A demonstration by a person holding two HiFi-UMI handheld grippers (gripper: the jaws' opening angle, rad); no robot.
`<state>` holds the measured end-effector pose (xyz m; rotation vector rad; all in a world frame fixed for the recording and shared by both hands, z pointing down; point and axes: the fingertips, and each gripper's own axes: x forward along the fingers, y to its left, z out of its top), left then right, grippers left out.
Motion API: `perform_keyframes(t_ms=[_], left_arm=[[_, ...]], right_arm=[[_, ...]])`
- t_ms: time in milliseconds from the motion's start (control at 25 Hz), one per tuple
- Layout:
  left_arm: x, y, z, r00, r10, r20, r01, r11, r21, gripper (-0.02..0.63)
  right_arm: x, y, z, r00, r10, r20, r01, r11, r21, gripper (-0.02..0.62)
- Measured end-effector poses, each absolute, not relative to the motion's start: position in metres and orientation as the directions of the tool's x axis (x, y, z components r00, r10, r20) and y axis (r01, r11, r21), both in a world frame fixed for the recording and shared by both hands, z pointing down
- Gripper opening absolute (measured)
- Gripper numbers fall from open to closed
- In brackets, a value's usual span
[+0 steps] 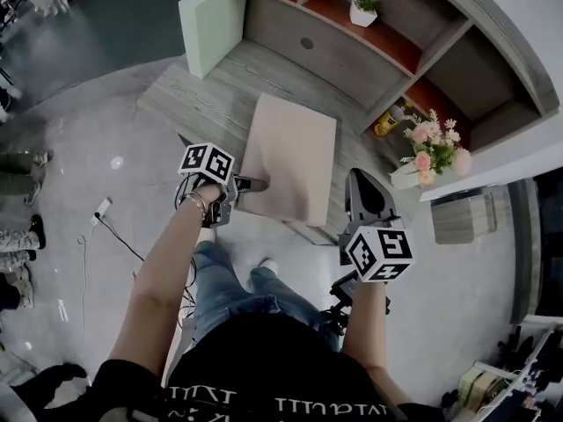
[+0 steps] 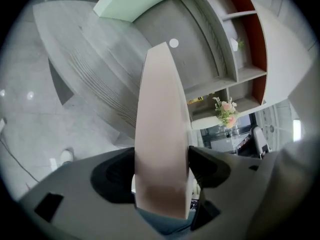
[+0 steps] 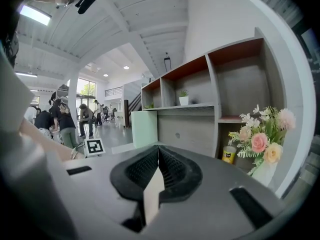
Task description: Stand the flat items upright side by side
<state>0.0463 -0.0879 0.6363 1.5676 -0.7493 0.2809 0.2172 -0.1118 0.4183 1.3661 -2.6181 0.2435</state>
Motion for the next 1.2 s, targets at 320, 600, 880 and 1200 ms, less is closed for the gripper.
perform_keyframes(t_ms=[320, 600, 880, 1200], left_arm=[[0.029, -0.115, 0.596, 0.644, -0.237, 0.728, -0.761, -0.099, 0.641, 0.339], [0.021, -0.146, 0.548, 0.471, -0.228, 0.852, -0.868, -0.292, 0.402, 0.339], [0.032, -0.163, 0.505, 0.238, -0.302, 0.923, -0.861, -0.505, 0.057, 0.337], [0.052, -0.169, 0.495, 0.079, -0.355, 0.932, -0.727, -0.66, -0.19, 0.337]], right_arm=[[0.223, -0.115, 0.406, -0.567, -0.798, 0.203, -0.82, 0.57, -0.048, 0.015], [0.248, -0.117, 0.402, -0.532, -0.825, 0.192, -0.845, 0.533, -0.05, 0.015], [0.265, -0.121, 0.395, -0.507, -0.846, 0.165, -0.861, 0.505, -0.057, 0.015], [0.276, -0.143, 0.377, -0.491, -0.859, 0.144, -0.868, 0.496, 0.0, 0.015]])
